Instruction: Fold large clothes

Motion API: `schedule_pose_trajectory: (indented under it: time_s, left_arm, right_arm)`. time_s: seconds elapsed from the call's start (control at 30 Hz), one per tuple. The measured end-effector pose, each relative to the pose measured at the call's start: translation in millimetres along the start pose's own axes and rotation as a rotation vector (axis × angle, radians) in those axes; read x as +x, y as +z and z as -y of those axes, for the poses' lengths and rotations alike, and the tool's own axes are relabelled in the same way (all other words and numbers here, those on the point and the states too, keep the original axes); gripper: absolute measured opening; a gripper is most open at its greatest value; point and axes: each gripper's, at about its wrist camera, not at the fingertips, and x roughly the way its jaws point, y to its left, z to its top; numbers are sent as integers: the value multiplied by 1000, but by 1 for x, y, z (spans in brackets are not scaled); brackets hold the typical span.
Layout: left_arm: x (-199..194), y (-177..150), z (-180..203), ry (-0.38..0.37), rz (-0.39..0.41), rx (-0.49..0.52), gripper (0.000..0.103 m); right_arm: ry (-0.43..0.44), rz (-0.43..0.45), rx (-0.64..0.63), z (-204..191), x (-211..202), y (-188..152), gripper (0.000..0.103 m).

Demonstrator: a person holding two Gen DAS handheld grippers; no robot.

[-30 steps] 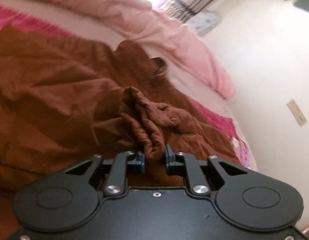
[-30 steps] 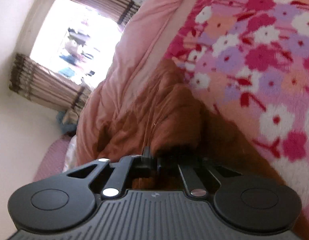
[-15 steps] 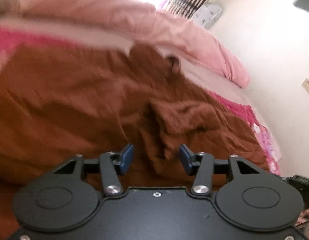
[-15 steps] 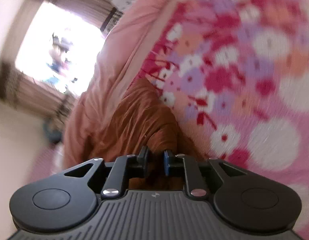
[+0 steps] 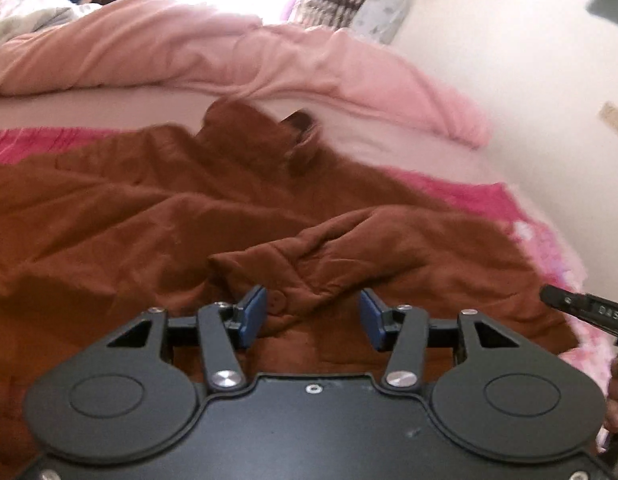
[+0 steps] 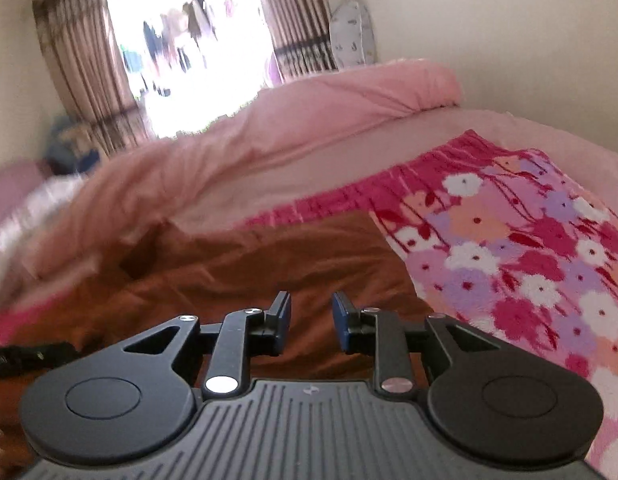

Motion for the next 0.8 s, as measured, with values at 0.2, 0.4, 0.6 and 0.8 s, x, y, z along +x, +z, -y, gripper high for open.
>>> schedule_pose_trajectory:
  time_s: [0.2, 0.4, 0.6, 0.8]
  left_arm:
    - [10, 0, -21, 4, -14, -48, 57]
    - [-31, 3, -14, -6, 14, -71, 53]
    - [-64, -20, 12, -61, 71, 12, 55]
    - [-28, -31, 16, -2, 3, 41, 55]
  right_arm:
    - [-20, -67, 37, 21, 33, -17, 20]
    - [-5, -47, 36, 15, 1, -8, 25]
    - [31, 18, -49, 4, -41, -12, 35]
    - [-6, -64, -12, 17, -14, -26, 35]
